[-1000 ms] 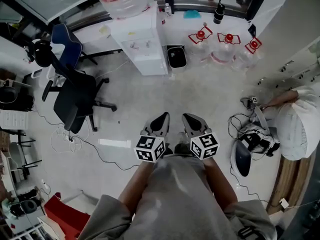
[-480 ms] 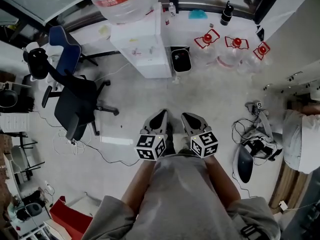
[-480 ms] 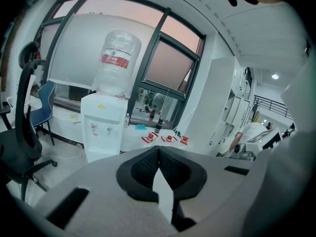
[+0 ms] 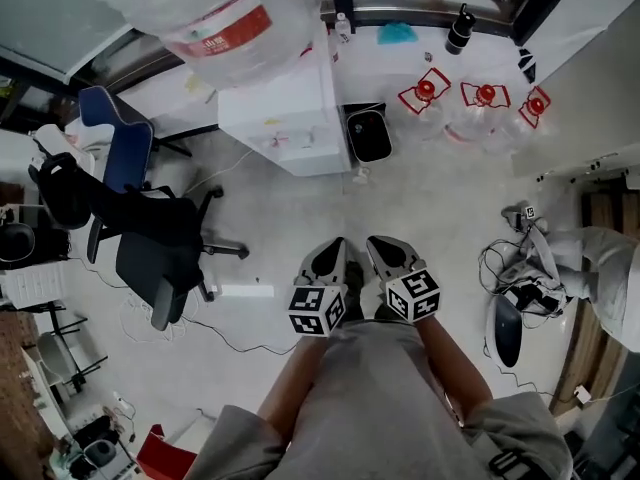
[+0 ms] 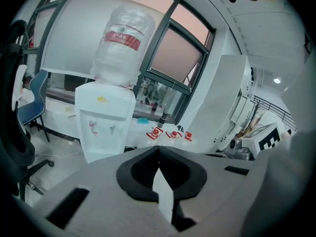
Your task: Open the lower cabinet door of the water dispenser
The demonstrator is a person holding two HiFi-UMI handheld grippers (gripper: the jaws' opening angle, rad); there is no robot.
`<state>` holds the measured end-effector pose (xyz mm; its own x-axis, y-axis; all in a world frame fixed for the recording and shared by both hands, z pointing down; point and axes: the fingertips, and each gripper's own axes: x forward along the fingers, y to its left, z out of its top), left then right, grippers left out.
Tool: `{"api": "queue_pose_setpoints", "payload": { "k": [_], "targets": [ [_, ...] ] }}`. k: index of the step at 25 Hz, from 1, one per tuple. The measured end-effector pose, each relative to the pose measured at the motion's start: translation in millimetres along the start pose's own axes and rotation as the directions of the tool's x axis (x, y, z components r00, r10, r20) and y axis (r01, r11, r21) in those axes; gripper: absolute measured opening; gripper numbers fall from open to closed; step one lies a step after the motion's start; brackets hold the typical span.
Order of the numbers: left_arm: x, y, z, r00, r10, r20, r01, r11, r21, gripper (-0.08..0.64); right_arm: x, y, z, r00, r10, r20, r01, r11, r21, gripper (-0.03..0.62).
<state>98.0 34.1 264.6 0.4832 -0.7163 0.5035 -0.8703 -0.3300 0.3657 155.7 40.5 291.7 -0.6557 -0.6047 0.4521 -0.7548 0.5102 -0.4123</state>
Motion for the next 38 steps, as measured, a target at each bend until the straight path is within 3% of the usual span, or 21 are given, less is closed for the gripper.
{"api": "queue_pose_setpoints", "payload": {
  "k": [8,15,27,34,38],
  "targets": [
    [58.1,60.4,9.8,0.997,0.002,-0.075,-0.005,0.999,-0.043,0.008,72.4,-31.7,12.8,0.998,-0.068,-0.018,0.067,0.997,-0.042,0.011],
    [110.2,94.1,9.5,0.994,0.038,-0.106,-0.044,0.998,-0.053,0.008,113.1,-75.5,11.8,0.997,-0.07,-0.046,0.066,0.994,-0.088,0.012],
    [201.3,115.7,-16.5,0.97,0.138,-0.202,-0.154,0.986,-0.065,0.008,175.4,-165.4,1.8,0.982,0.095,-0.162,-0.116,0.985,-0.129,0.012],
    [255.1,132.7,-29.5,0.951,0.222,-0.214,-0.249,0.963,-0.106,0.007,209.6,-204.0,-11.5,0.965,0.174,-0.196,-0.211,0.96,-0.185,0.012],
    [284.9,147.8,-42.7,0.939,0.264,-0.222,-0.295,0.948,-0.12,0.008,229.2,-233.6,-28.0,0.962,0.179,-0.208,-0.222,0.952,-0.208,0.012]
  ]
}}
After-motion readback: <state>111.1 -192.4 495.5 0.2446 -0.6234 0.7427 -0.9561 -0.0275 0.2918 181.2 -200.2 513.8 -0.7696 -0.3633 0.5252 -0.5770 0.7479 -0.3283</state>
